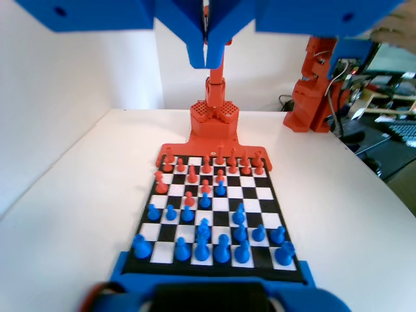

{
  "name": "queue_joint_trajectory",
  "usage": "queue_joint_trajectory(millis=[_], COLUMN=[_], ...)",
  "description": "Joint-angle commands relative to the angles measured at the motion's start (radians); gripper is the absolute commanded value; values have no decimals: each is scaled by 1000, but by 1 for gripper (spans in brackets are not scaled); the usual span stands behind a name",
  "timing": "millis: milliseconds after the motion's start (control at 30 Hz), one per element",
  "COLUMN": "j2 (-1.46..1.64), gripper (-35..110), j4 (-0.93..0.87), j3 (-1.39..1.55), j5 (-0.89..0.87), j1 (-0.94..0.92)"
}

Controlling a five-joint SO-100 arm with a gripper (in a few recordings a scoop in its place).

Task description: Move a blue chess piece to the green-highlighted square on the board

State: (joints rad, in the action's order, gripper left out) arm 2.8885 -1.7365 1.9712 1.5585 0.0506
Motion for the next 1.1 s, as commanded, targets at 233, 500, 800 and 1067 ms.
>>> queue_joint_trajectory(millis=[233,500,800,1067], j2=[-304,-474,-565,-607], gripper=[2,2,6,9], j4=[-109,-26,204,370], j3=[-186,-64,216,396], j5=[-242,-476,-707,-764], j1=[98,130,110,80])
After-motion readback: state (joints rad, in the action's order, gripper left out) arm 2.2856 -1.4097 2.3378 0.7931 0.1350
